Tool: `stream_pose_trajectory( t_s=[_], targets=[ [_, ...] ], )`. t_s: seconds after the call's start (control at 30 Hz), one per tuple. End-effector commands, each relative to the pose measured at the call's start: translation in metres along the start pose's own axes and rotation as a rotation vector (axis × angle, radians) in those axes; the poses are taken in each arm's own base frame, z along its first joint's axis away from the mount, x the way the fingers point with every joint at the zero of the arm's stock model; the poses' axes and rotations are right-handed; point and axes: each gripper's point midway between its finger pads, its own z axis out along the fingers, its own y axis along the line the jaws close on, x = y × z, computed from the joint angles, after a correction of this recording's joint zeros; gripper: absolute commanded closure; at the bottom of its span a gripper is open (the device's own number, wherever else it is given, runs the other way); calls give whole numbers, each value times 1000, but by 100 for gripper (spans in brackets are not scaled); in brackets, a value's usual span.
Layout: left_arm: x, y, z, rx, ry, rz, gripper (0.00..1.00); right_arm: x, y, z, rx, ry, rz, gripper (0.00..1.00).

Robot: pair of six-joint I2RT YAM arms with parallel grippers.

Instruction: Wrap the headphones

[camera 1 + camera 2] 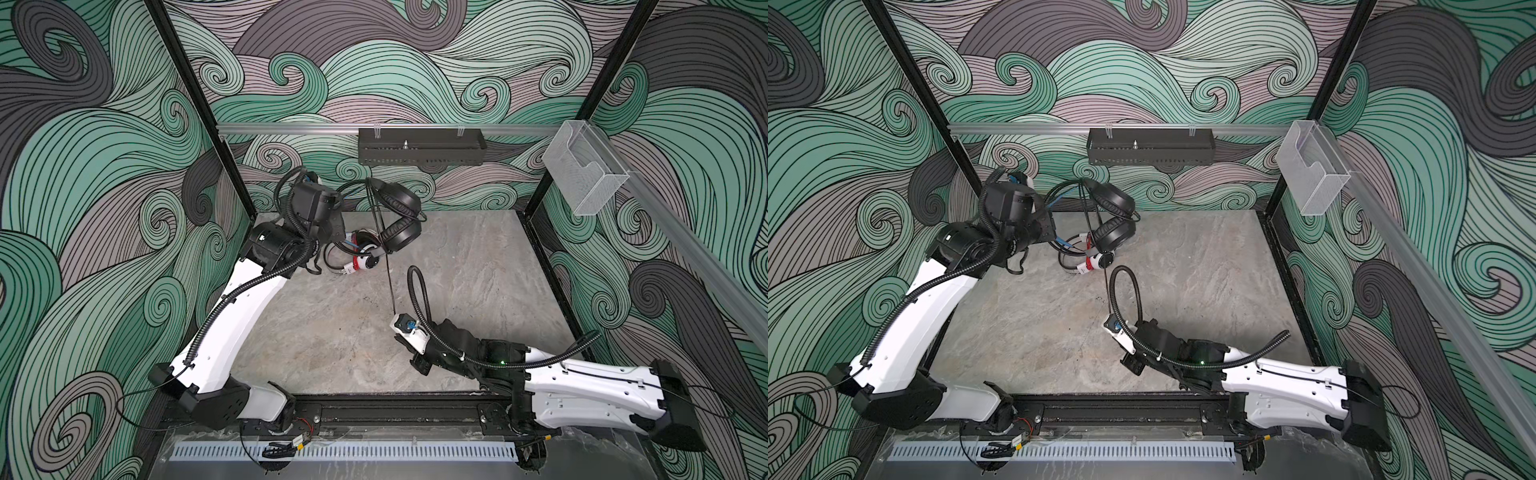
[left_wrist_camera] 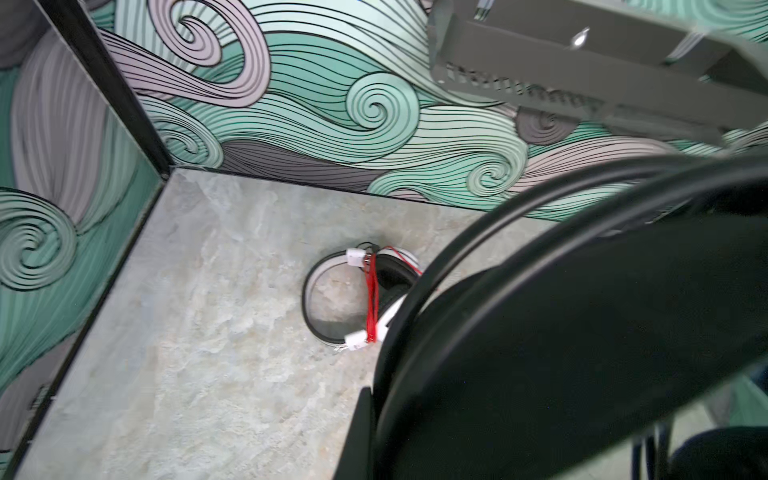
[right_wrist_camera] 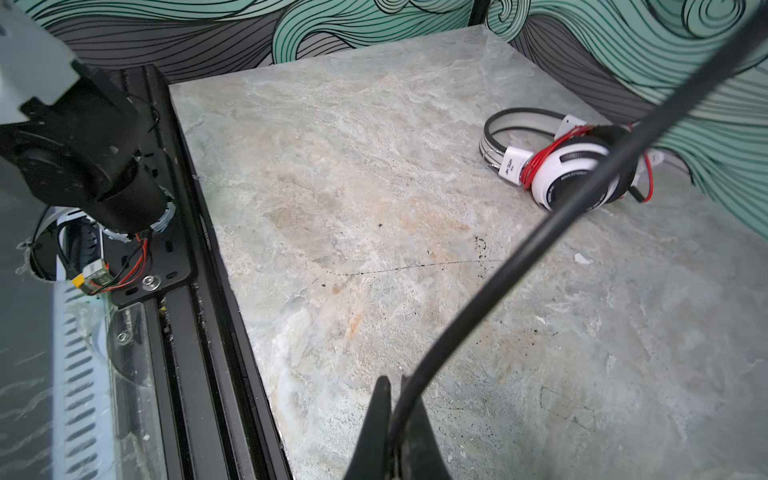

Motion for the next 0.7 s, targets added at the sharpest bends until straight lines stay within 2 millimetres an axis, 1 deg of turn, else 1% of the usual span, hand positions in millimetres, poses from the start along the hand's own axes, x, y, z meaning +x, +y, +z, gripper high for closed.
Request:
stream_pose_trajectory(
  t_s=[0.0,0.13,0.23,0.3,0.4,0.5,0.57,0.67],
  targets=[
    [-16,24,2,-134,-123,60,100,-9,-10,-21,81,45,-114,100],
    [14,33,20,-193,-69,170,100,-31,-3,-38,72,43,-217,100],
    [32,35,25,-229,-50,284,100,-48,-1,-48,54,50,-296,100],
    [44,31,25,-228,-37,376,100,-61,-2,-55,51,39,-336,100],
    [66,13,16,-210,-26,569,100,-78,-9,-62,79,35,-413,100],
    [92,1,2,-126,36,677,100,-87,-18,-64,110,41,-485,100],
    [105,-4,-11,-78,53,737,100,-88,-25,-62,108,63,-513,100],
    [123,-10,-25,25,100,796,100,-82,-34,-57,135,115,-587,100]
  ],
)
